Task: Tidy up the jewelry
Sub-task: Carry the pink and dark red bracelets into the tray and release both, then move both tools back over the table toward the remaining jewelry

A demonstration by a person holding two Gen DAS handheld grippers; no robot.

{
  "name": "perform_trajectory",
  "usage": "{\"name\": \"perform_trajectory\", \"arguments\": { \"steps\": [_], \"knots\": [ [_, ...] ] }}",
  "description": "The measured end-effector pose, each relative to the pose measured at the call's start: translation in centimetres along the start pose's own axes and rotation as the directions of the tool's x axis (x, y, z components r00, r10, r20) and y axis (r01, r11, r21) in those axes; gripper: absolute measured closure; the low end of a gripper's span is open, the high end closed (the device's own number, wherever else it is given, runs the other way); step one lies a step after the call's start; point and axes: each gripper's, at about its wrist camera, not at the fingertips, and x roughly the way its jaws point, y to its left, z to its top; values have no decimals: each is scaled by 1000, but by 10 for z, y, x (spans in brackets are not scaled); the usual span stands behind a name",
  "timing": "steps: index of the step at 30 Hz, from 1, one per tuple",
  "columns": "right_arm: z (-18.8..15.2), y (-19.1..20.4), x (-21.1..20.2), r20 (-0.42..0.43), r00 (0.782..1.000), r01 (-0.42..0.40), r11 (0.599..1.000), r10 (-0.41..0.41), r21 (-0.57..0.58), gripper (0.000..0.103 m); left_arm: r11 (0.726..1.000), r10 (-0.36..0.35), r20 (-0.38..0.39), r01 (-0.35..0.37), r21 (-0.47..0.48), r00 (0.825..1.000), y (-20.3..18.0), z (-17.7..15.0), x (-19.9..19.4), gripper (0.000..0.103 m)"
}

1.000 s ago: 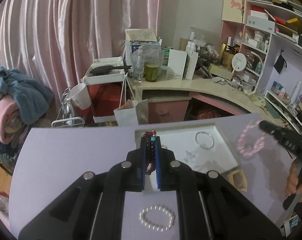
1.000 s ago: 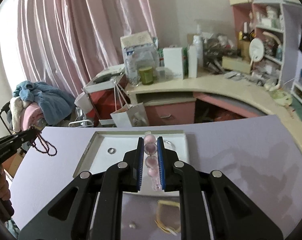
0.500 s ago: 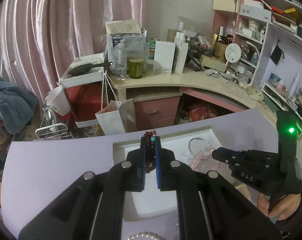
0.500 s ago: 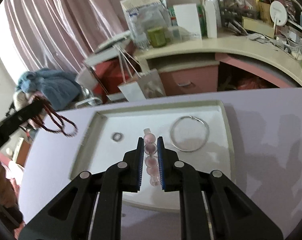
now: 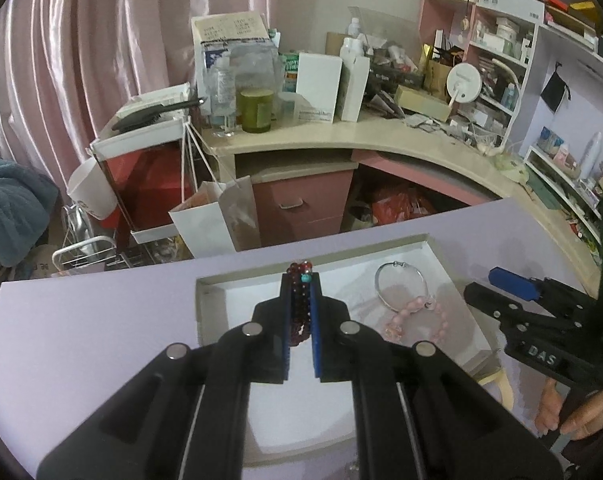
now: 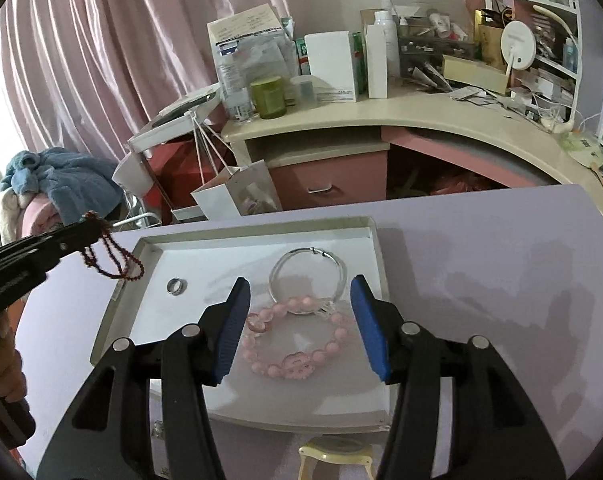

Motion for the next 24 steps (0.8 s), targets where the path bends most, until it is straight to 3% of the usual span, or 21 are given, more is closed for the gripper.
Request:
{"name": "perform_trajectory", "arguments": {
  "steps": [10, 11, 12, 14, 24],
  "knots": [
    [-9, -10, 3, -19, 999, 30, 999, -30, 10, 49, 1000, -17, -65, 18, 10, 998, -21, 3, 51, 92],
    [-10, -11, 2, -19, 999, 33, 999, -33, 16, 49, 1000, -13, -58, 13, 12, 998, -23, 5, 52, 84],
    [-11, -13, 1, -18, 999, 35, 999, -35, 20, 49, 1000, -10, -46, 10, 15, 999, -25, 7, 51, 66],
    [-12, -15, -2, -14, 999, 42, 999, -41, 27, 49, 1000, -2, -6, 2, 19, 1000, -27, 8, 41, 57],
    [-30, -24, -35, 7, 998, 58, 997, -58, 54, 49, 997, 64, 56, -62, -40, 996, -1, -10, -19, 48]
  ]
}}
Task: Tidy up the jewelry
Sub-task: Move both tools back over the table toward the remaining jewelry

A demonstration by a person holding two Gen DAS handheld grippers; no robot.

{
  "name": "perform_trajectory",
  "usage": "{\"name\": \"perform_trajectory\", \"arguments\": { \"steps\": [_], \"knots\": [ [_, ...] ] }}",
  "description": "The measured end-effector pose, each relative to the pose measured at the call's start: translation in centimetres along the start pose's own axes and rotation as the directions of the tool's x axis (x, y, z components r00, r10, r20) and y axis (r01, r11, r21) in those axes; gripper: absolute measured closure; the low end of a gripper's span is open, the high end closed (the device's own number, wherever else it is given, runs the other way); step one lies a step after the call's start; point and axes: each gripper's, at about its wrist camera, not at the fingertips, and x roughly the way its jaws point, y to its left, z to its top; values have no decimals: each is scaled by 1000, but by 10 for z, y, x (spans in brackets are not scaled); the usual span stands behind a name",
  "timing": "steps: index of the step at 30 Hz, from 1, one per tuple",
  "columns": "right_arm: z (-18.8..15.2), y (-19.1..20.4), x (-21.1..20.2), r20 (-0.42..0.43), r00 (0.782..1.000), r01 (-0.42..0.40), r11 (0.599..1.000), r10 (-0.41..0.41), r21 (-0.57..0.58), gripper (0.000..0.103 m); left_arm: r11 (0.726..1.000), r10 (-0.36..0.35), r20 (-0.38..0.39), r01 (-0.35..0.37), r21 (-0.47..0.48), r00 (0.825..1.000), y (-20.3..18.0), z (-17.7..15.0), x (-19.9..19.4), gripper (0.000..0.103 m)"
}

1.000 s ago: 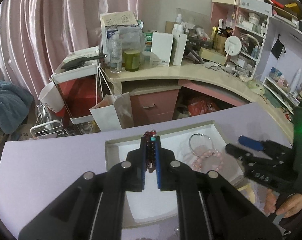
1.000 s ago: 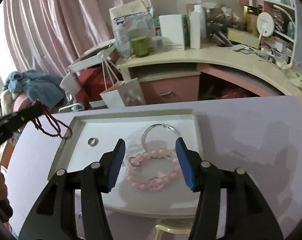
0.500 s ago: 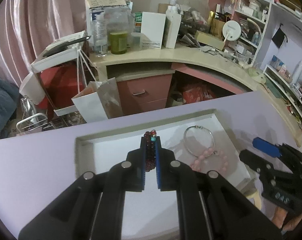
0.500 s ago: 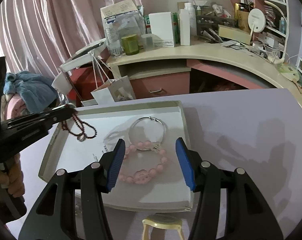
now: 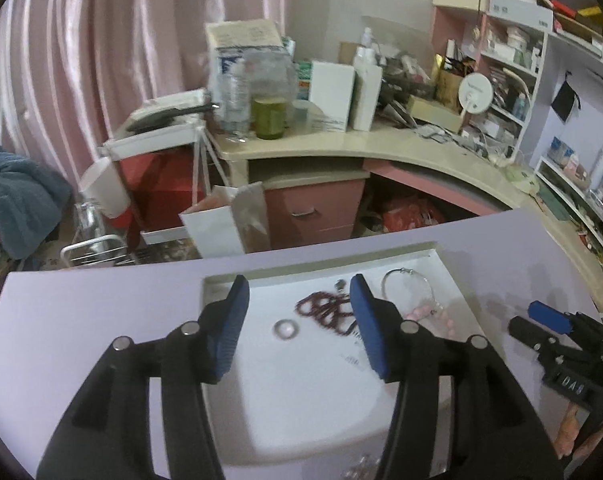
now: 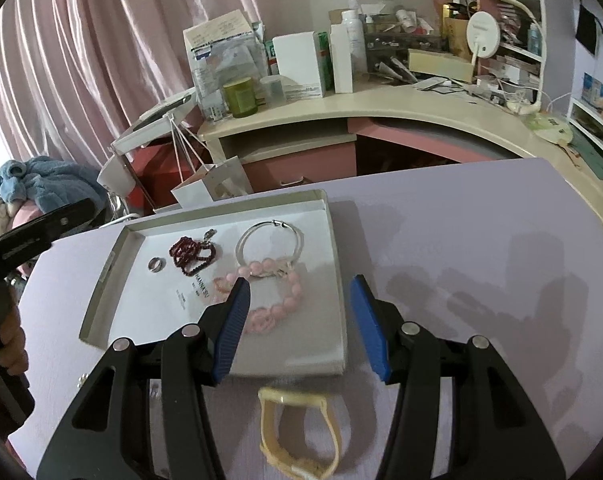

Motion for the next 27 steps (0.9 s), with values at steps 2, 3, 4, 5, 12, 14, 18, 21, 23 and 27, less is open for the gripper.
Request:
{"name": "perform_trajectory", "arguments": {
  "steps": [2, 3, 4, 5, 12, 14, 18, 21, 23, 27],
  "knots": [
    [-7, 1, -10, 5, 1000, -5, 1000, 5, -7, 49, 1000, 29, 24, -29, -10, 999, 7, -9, -19, 45],
    [-10, 3, -13, 7, 1000, -9, 1000, 9, -12, 49, 999, 41, 35, -40, -18, 999, 11, -14, -29, 43],
    [-15, 6, -19, 8, 1000, -17, 1000, 17, -25, 49, 999, 50, 41, -49, -24, 998, 14, -18, -36, 42],
    [-21, 9, -24, 7, 1000, -26, 999, 27, -38, 49, 998, 58, 48, -57, -33, 997, 17, -24, -44, 40],
    [-73, 32, -42, -45, 991, -129, 987, 125, -100, 49, 985, 129, 51, -122, -126, 990, 40, -82, -102, 31],
    [-87, 39, -44, -58, 988, -146, 982, 140, -117, 51, 978, 145, 48, -136, -157, 988, 45, -96, -113, 29],
    [-111, 53, -42, -93, 981, -181, 972, 169, -147, 54, 960, 186, 47, -172, -219, 981, 56, -126, -138, 25],
    [-120, 59, -34, -118, 980, -179, 972, 162, -151, 58, 948, 211, 49, -192, -255, 976, 63, -143, -155, 22],
    [-121, 60, -25, -138, 980, -166, 976, 147, -139, 61, 942, 221, 47, -200, -270, 974, 67, -149, -161, 22],
    [-122, 61, -9, -164, 982, -120, 984, 97, -133, 65, 934, 229, 42, -208, -290, 973, 71, -160, -171, 21]
  ]
}}
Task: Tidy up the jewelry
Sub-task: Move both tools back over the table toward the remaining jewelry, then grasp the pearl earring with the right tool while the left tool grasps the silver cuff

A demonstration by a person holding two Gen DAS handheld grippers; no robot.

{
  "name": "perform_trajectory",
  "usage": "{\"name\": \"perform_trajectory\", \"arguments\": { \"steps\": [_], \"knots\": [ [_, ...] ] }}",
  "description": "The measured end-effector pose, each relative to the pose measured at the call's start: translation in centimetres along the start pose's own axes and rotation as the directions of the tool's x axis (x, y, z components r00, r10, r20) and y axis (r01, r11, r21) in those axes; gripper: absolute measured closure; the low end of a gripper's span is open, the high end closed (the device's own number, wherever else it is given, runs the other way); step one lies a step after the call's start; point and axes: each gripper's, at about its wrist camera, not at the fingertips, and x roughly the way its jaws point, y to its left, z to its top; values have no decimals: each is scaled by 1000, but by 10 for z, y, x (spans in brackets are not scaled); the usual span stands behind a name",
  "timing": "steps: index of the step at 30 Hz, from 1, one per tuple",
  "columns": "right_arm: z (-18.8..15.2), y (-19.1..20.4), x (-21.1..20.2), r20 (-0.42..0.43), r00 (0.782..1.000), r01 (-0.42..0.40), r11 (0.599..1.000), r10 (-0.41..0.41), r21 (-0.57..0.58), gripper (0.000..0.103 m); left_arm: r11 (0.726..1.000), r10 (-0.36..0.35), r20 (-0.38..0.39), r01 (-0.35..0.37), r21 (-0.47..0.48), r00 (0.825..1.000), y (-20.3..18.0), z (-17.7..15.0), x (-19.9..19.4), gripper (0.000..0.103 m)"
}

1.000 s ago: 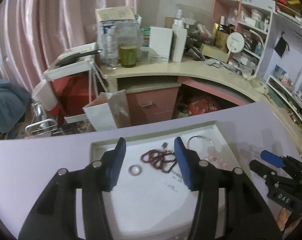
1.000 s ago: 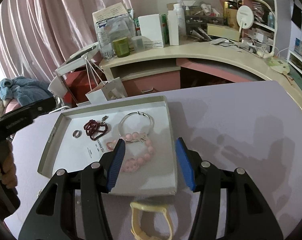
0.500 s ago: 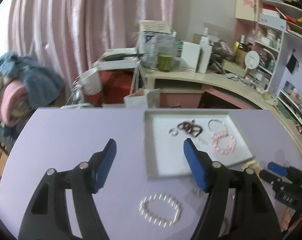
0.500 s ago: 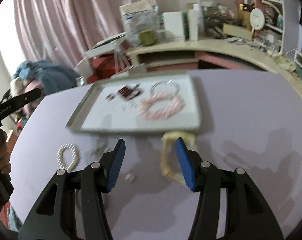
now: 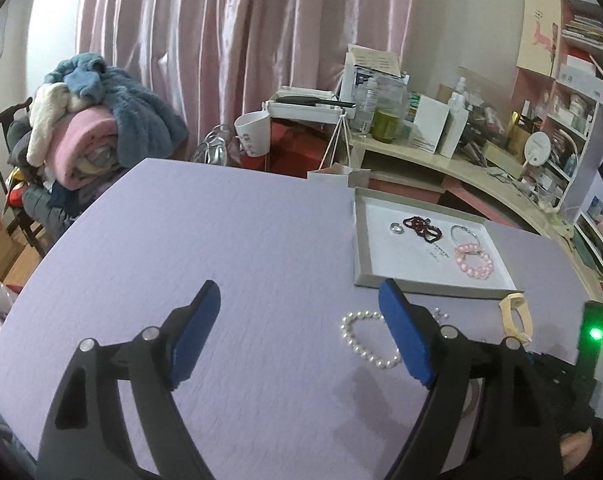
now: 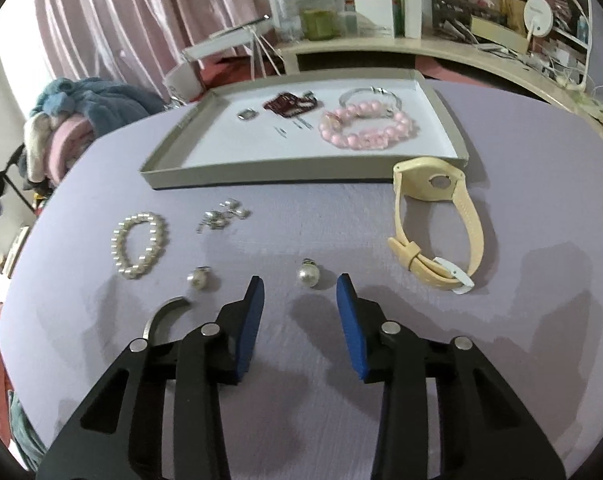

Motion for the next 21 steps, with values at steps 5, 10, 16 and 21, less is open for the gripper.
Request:
{"name": "perform_trajectory", "arguments": {
  "steps": [5, 10, 16, 21],
  "knots": [
    [0, 8, 8, -3, 999, 41, 998, -41, -52, 68, 1000, 6, -6, -6, -13, 1000, 5, -8, -6, 21],
    [1, 12, 10, 2, 995, 95, 990, -95, -104, 89, 1000, 3, -22, -3, -14, 1000, 4, -16, -7, 21],
    [-8, 2, 0, -6, 996, 92, 992, -93, -87, 89, 999, -30, -62, 31, 18, 998, -12, -29, -3, 18],
    [-21, -15, -19, 3, 997, 71, 997, -71, -31, 89, 992, -84, -126, 95, 81, 988, -44, -48, 9, 16]
  ]
}}
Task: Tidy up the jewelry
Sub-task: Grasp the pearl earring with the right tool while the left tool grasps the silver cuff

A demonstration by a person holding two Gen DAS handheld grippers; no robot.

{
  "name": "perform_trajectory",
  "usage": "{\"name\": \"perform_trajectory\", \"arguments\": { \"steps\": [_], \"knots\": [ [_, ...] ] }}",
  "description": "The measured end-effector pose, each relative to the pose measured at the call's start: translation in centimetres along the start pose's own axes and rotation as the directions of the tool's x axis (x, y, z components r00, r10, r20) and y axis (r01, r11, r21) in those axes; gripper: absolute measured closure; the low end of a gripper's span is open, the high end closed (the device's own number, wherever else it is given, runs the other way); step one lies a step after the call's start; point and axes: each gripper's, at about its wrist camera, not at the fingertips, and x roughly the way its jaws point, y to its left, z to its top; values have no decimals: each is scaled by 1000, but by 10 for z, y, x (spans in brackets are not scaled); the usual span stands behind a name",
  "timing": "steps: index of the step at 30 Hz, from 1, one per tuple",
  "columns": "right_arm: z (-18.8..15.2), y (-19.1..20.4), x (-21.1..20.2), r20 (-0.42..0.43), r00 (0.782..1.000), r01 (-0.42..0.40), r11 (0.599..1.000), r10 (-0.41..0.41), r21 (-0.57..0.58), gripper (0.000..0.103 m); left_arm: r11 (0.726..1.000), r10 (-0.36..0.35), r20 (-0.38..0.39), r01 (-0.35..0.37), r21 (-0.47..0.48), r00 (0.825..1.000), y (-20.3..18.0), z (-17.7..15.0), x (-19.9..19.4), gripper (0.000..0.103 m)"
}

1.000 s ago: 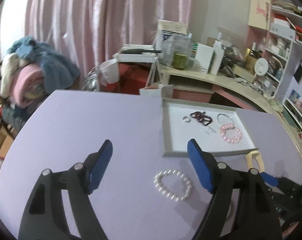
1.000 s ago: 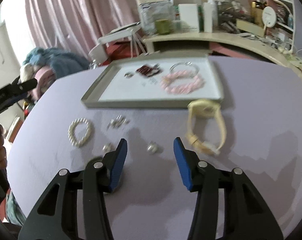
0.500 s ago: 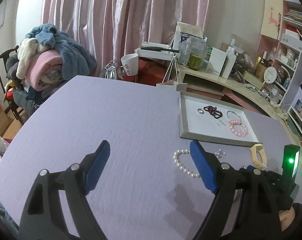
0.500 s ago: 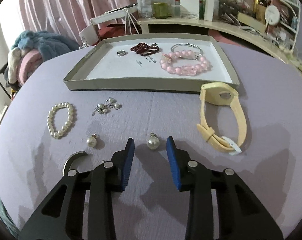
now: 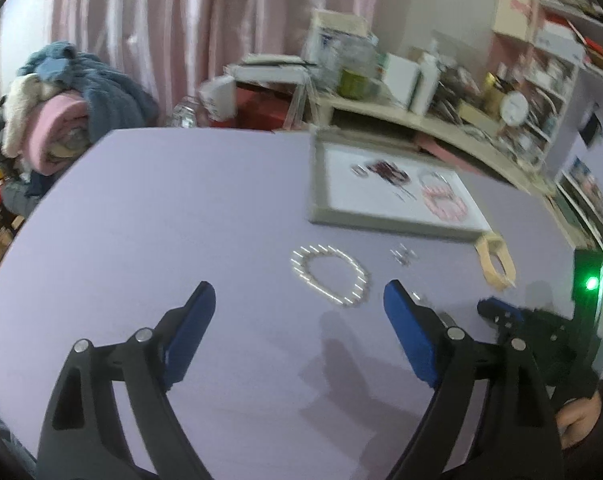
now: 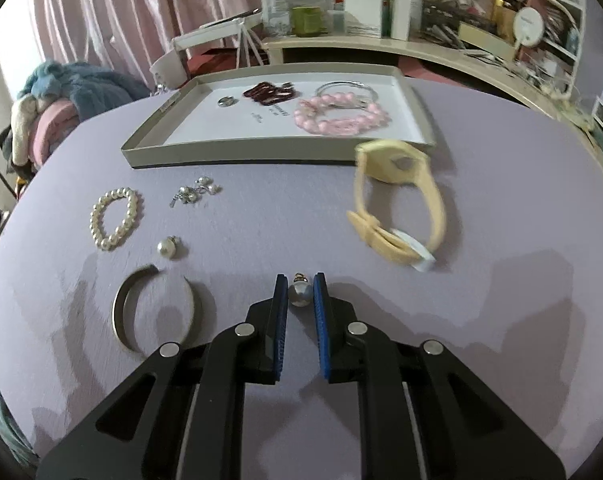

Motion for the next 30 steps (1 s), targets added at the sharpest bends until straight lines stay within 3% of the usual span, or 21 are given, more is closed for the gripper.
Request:
{"name": "perform_trajectory", "arguments": {
  "steps": [9, 16, 22, 25, 26, 27, 30],
  "knots": [
    [-16, -44, -36, 42, 998, 32, 991, -38, 131, 89, 981, -94, -89, 107, 159, 992, -85, -28, 36, 8],
    [-24, -66, -55, 61, 995, 63, 979, -76, 196, 89, 977, -17, -124, 43, 208, 992, -120, -37, 65, 7],
    [-27, -74, -66, 75, 993, 71, 972, -90, 224, 89, 983, 31, -176, 2, 182, 984, -125, -42, 86, 8],
    [-27, -76, -70, 85, 992, 69, 970, -91, 233, 89, 984, 28, -159, 1, 178, 987, -126, -43, 89, 21],
    [-27, -75, -71, 88, 992, 68, 970, -91, 235, 89, 982, 27, -150, 2, 189, 988, -128, -43, 88, 32],
    [-26, -75, -72, 91, 992, 65, 970, -89, 236, 89, 981, 17, -149, 13, 194, 989, -129, -42, 88, 36],
    [-24, -72, -74, 100, 991, 58, 971, -84, 231, 89, 978, -13, -159, 46, 203, 987, -126, -44, 86, 36]
  ]
}}
